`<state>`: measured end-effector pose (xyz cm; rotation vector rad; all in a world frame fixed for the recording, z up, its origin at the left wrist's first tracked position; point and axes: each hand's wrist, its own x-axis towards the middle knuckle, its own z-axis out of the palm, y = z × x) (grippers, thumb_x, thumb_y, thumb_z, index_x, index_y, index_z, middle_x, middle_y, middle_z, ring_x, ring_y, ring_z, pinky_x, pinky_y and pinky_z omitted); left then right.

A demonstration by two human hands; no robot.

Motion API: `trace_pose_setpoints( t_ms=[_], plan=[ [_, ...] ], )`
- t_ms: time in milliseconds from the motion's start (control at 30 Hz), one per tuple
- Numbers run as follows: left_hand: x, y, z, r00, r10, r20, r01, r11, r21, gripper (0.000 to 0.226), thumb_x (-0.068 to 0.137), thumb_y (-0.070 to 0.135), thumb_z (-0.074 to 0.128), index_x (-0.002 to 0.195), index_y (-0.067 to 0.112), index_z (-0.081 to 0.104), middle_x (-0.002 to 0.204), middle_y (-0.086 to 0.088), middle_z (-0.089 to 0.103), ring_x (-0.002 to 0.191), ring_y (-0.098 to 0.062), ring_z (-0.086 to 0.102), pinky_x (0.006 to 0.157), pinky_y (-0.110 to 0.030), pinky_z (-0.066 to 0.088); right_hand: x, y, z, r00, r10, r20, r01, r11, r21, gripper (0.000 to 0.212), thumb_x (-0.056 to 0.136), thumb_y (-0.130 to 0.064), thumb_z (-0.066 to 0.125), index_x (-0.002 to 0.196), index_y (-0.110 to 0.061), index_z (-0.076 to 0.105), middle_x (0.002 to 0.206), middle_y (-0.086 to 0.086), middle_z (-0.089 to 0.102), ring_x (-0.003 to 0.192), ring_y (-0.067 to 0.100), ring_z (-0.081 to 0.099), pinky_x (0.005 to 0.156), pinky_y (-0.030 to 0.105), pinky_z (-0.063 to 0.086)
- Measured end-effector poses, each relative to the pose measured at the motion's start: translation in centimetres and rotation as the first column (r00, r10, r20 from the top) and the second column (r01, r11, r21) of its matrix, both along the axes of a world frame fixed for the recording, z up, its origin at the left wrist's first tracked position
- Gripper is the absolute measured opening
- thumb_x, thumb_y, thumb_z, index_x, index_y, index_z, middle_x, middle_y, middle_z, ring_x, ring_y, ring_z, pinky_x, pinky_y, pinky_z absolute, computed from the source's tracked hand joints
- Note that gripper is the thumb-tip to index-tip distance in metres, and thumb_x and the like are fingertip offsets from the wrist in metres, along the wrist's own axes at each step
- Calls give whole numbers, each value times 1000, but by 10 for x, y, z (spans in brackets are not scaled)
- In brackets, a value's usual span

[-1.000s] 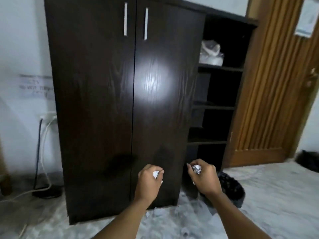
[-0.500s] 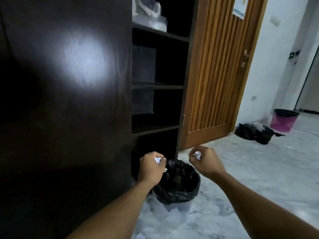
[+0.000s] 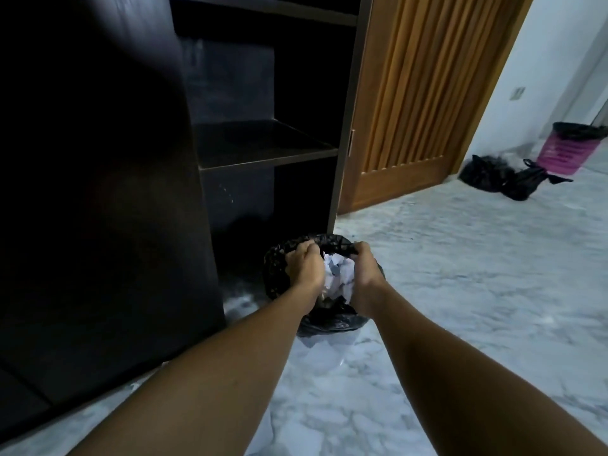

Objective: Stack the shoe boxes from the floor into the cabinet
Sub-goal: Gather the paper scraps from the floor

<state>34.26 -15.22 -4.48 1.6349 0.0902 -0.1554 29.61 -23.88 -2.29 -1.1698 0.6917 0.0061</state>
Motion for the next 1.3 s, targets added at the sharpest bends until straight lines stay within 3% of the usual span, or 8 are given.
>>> trace_pose_setpoints(
  t_ms=[167, 367, 567, 700, 800, 1100, 1233, 1300],
  plan=[
    [8, 0, -13, 987, -163, -15, 164, 982, 91, 57, 94, 9, 42, 147, 30, 40, 145, -12, 48, 121, -36, 57, 88, -36, 55, -3, -3, 10, 995, -71, 71, 71, 998, 3, 44, 104, -47, 29, 77, -23, 55, 79, 9, 63, 75, 29, 61, 67, 36, 45],
    [12, 13, -14, 982, -188, 12, 186, 978, 97, 59, 99, 0, 43, 153, 22, 32, 153, -2, 40, 74, -1, 53, 60, -17, 45, 2, -1, -3, 988, -138, 74, 146, 981, -127, 43, 102, -49, 34, 121, -19, 58, 91, -1, 57, 79, 19, 58, 76, 40, 51],
    [1, 38, -3, 977, -205, 57, 190, 962, 196, 50, 95, 9, 61, 143, 14, 48, 137, -7, 56, 114, -21, 59, 85, -24, 44, -5, 6, -5, 994, -89, 61, 107, 891, -441, 37, 101, -35, 45, 97, -5, 65, 82, 12, 65, 85, 34, 64, 82, 44, 54],
    [-11, 67, 17, 975, -215, 57, 192, 943, 271, 51, 91, 12, 68, 139, 11, 51, 129, -8, 61, 114, -23, 61, 94, -28, 50, -13, 23, 8, 995, 22, 93, 45, 756, -653, 39, 102, -28, 48, 68, -10, 56, 62, 9, 53, 60, 25, 49, 57, 31, 37],
    [-21, 95, 38, 969, -234, 83, 192, 919, 344, 52, 91, 16, 70, 139, 11, 50, 124, -7, 64, 107, -20, 61, 84, -23, 51, -16, 47, 22, 984, 141, 113, -15, 686, -727, 32, 98, -28, 53, 71, -15, 60, 68, 8, 60, 66, 27, 58, 67, 35, 46],
    [-69, 259, -11, 943, -320, 92, 167, 693, 701, 55, 86, 28, 73, 136, 13, 54, 115, -7, 68, 107, -21, 65, 97, -34, 50, -50, 139, -25, 713, 674, -194, -333, 81, -939, 21, 93, -30, 62, 105, -14, 68, 90, 6, 70, 87, 25, 67, 74, 31, 53],
    [-120, 357, -114, 997, -60, 49, 9, 721, 693, 56, 90, 38, 68, 138, 13, 53, 132, -8, 60, 124, -24, 56, 104, -36, 45, -73, 154, -91, 512, 712, -481, -496, -211, -842, 53, 92, -54, 58, 133, -20, 55, 129, 4, 60, 112, 19, 59, 93, 34, 49],
    [-154, 402, -164, 999, -39, -12, 34, 638, 769, 65, 92, 49, 61, 146, 16, 44, 147, -6, 48, 139, -23, 40, 113, -38, 35, -92, 155, -126, 464, 722, -514, -545, -225, -808, 80, 83, -70, 59, 148, -31, 36, 145, -4, 43, 126, 13, 49, 101, 33, 44]
  ],
)
